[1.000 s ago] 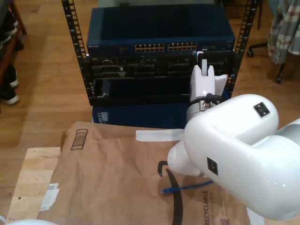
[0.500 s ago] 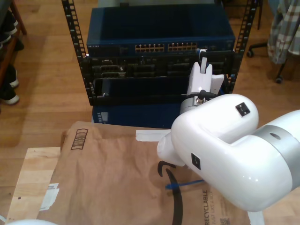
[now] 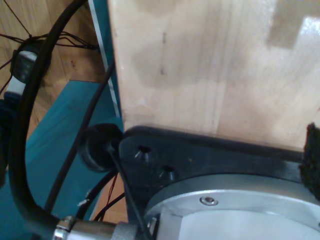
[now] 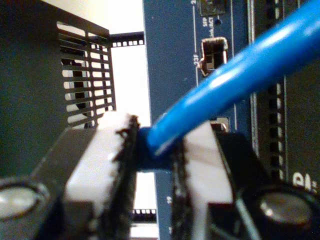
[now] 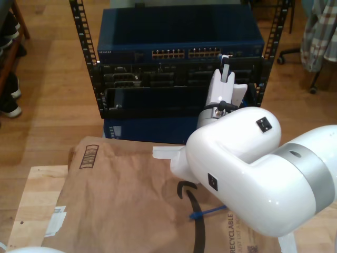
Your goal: Grab the cable and plug it in
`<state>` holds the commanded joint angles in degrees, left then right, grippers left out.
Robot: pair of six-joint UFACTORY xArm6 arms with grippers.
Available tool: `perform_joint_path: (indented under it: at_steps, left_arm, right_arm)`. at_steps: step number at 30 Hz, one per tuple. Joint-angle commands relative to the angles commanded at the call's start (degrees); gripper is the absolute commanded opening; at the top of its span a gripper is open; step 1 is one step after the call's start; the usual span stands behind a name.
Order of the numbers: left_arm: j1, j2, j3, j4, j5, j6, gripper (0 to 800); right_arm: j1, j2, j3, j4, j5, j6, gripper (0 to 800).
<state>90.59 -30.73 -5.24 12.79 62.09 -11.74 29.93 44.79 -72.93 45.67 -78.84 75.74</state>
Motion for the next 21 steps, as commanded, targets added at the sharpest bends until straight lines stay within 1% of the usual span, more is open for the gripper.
perform_joint_path:
  at_steps: [5, 8, 18, 21]
  left_arm:
    - [0.0, 0.0, 0.0, 0.0, 0.0, 0.0, 799]
    - [0.0, 0.0, 0.0, 0.0, 0.0, 0.0, 799]
    - [0.0, 0.0, 0.0, 0.0, 0.0, 0.0, 799]
    - [0.0, 0.0, 0.0, 0.0, 0.0, 0.0, 799]
  right_arm:
    - [0.0, 0.5, -0.9, 0.5, 0.0, -0.1, 0]
    - [0.2, 1.3, -2.4, 1.1, 0.0, -0.2, 0]
    - [0.6, 3.5, -5.7, 2.5, 0.0, -3.1, 0]
    - [0.8, 3.5, -5.8, 2.8, -0.1, -4.0, 0]
